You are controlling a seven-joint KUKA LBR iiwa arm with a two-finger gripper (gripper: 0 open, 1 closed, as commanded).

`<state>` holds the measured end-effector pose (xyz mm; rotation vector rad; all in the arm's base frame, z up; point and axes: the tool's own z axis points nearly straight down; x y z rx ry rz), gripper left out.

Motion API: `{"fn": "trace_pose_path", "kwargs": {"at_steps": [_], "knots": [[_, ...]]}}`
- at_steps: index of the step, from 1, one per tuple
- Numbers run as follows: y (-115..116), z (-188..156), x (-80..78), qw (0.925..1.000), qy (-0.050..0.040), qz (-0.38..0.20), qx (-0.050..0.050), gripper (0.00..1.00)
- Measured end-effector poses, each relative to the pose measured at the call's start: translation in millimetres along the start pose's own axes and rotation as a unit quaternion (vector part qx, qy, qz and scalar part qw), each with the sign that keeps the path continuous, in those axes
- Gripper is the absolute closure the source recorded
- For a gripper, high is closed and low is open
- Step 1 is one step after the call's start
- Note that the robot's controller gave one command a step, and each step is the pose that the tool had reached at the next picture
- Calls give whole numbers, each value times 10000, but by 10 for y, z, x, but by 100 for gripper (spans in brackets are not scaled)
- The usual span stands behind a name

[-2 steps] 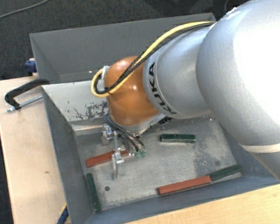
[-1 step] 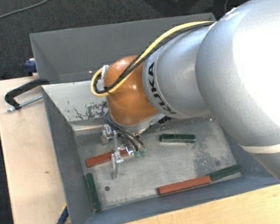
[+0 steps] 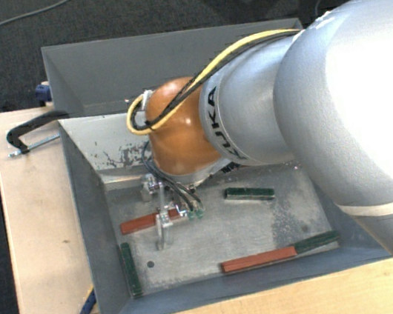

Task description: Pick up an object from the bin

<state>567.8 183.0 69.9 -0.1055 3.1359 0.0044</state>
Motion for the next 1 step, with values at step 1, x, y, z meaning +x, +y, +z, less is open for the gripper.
{"fn": "trace_pose_path", "kwargs": {"at_steps": [1], "knots": [[7,-11,-12,10000,-3,5,-1,0]]}}
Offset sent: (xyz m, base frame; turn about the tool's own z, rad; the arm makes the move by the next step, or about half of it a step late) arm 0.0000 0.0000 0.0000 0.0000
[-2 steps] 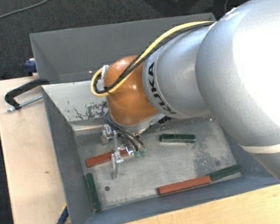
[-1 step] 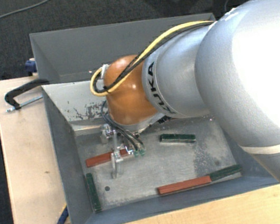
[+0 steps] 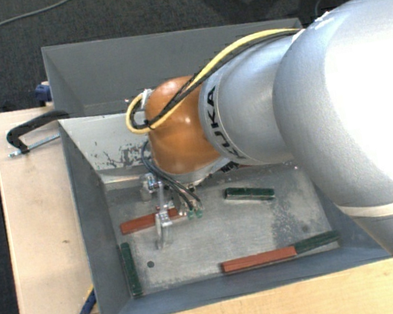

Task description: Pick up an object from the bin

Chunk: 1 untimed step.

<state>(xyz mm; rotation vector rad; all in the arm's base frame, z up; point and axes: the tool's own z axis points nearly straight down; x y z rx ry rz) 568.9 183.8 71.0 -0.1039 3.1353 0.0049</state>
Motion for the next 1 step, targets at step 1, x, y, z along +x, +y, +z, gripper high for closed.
{"fn": "trace_pose_path", "kwargs": {"at_steps": [1], "knots": [[-1,1,1,10000,2,-1,1,100]]}}
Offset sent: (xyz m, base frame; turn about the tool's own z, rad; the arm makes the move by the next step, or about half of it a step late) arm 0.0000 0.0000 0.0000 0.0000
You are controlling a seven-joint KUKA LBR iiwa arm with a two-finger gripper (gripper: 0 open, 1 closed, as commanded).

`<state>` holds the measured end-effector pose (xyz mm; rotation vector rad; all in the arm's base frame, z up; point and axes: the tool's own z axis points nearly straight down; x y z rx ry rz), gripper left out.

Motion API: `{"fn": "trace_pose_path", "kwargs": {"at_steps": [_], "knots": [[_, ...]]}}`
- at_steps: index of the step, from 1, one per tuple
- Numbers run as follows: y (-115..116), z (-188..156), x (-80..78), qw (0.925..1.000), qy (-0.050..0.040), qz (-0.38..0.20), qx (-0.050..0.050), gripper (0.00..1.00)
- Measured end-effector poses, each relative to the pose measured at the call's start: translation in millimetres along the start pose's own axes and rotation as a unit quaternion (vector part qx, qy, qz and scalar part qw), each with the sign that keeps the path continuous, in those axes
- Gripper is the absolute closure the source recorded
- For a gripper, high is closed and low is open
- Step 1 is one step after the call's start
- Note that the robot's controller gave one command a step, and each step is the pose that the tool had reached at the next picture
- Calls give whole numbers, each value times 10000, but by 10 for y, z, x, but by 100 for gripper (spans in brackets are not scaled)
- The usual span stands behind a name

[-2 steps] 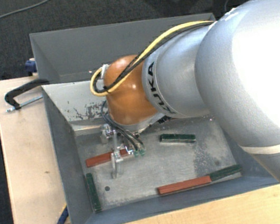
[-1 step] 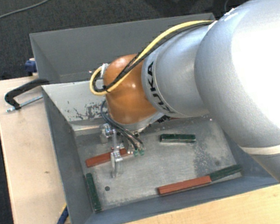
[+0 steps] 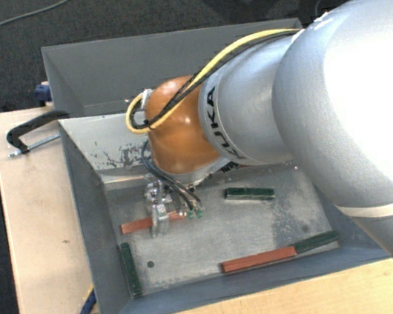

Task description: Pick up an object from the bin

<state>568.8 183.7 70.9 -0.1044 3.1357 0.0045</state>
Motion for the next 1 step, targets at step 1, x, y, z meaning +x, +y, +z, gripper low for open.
{"fn": "trace_pose_path", "kwargs": {"at_steps": [1], "knots": [[12,-1088,-35,10000,-49,3,-11,100]]}}
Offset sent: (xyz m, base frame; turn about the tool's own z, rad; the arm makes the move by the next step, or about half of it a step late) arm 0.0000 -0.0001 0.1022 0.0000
